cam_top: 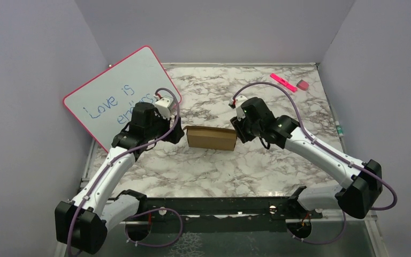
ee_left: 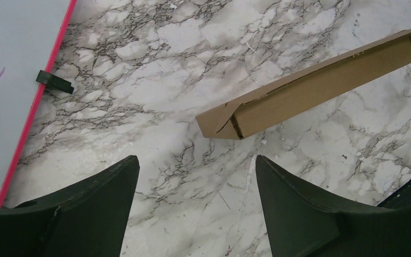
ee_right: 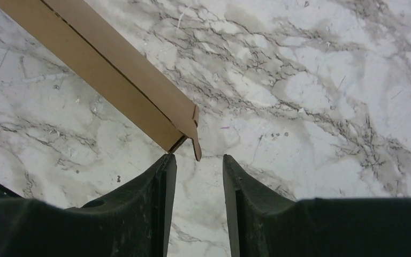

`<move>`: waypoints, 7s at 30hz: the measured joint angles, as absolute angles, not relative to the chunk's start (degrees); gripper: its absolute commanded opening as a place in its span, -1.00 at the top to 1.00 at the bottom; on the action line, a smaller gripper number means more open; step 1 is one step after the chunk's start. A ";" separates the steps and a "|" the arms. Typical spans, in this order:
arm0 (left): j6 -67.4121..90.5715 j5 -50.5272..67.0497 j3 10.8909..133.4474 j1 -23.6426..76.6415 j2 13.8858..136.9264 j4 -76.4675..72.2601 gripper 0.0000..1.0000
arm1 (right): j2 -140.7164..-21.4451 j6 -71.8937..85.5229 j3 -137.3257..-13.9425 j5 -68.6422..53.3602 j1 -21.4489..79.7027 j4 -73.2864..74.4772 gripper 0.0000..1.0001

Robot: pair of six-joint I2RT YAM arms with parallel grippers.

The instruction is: Fold the paper box

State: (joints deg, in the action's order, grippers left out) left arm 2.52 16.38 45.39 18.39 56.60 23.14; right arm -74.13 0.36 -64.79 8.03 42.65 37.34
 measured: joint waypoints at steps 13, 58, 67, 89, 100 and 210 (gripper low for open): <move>2.28 17.74 48.82 19.18 62.65 25.34 -0.24 | -74.19 2.22 -62.33 6.00 41.39 34.89 0.46; -1.34 17.47 57.01 23.77 72.34 28.47 0.68 | -75.33 4.71 -62.35 3.09 41.23 32.84 0.95; 2.61 14.04 57.43 25.67 72.34 29.02 0.95 | -75.33 8.27 -62.35 1.32 41.04 32.99 0.98; 13.26 4.86 57.54 28.86 72.27 28.88 1.00 | -79.44 28.23 -67.55 2.48 40.53 39.53 0.98; 13.91 3.49 57.54 29.95 72.23 29.06 1.00 | -82.96 30.63 -72.69 4.01 40.51 44.69 0.98; 54.28 15.90 24.84 18.33 55.90 -10.83 0.36 | -64.55 51.99 -31.18 -13.15 30.26 -6.83 0.16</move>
State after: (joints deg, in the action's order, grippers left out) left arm 54.28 15.90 24.84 18.33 55.90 -10.83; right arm -64.55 51.99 -31.18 -13.15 30.26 -6.83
